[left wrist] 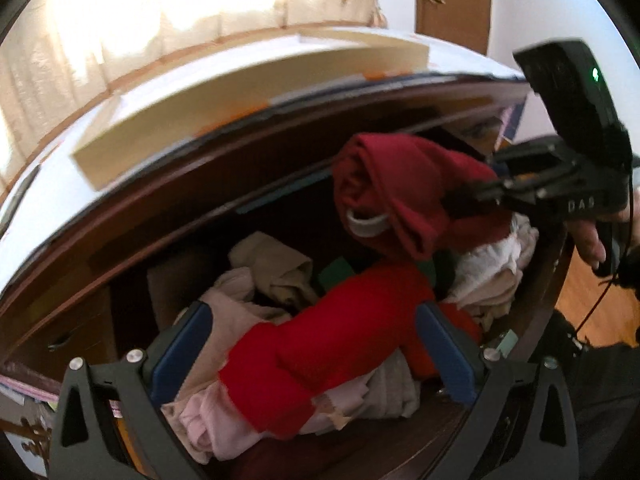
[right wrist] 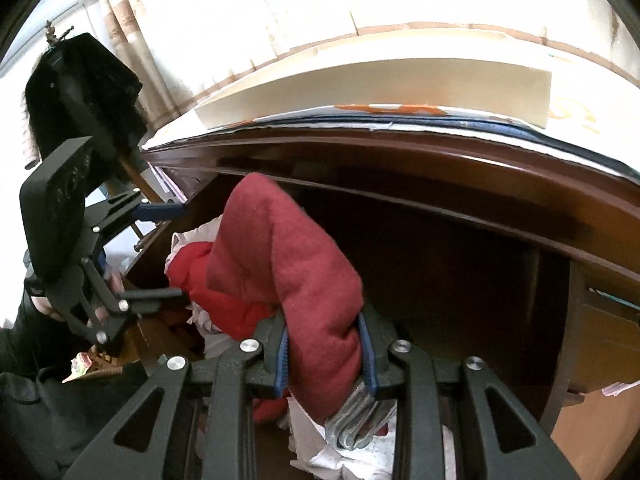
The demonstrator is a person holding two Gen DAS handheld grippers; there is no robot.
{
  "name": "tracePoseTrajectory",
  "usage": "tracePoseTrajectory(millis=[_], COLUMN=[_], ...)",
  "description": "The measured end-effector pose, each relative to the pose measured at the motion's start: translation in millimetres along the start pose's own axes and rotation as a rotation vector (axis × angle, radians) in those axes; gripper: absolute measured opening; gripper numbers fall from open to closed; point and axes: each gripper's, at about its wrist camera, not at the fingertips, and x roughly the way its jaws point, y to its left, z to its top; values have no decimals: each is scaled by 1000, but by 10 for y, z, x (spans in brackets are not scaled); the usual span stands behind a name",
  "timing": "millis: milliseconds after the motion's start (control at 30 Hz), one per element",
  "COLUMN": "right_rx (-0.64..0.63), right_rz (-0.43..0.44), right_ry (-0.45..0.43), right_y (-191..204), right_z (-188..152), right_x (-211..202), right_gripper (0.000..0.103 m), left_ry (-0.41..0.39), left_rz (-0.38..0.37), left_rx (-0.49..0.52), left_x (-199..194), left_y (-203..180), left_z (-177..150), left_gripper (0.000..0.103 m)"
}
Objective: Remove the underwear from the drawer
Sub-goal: 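Grasp the red rolled garment with the right tool while the left tool grasps a red sock, then lift the red garment with the right tool while the left tool lifts the red sock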
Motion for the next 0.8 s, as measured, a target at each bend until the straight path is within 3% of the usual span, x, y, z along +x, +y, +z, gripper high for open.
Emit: tracePoseTrajectory(millis=[167, 300, 467, 667, 800], right_rx=[25, 30, 35, 51, 35], right_rz=[-1, 0, 1, 6, -7], right_ry=[-9, -8, -6, 5, -6], right_y=[-39, -69, -108, -122, -82], right_z=[-23, -48, -60, -58, -62], right_x=[-18, -33, -44, -16, -30], right_gripper=[31, 31, 31, 31, 31], left_ry=[57, 122, 158, 177, 165], left_rz=[-25, -116, -125, -139, -147], left_rx=[62, 84, 76, 44, 76], left_x=[162, 270, 351, 419, 416], left_y=[-59, -72, -76, -64, -118], left_z=[42, 63, 95, 97, 62], left_gripper=[94, 92, 92, 65, 50])
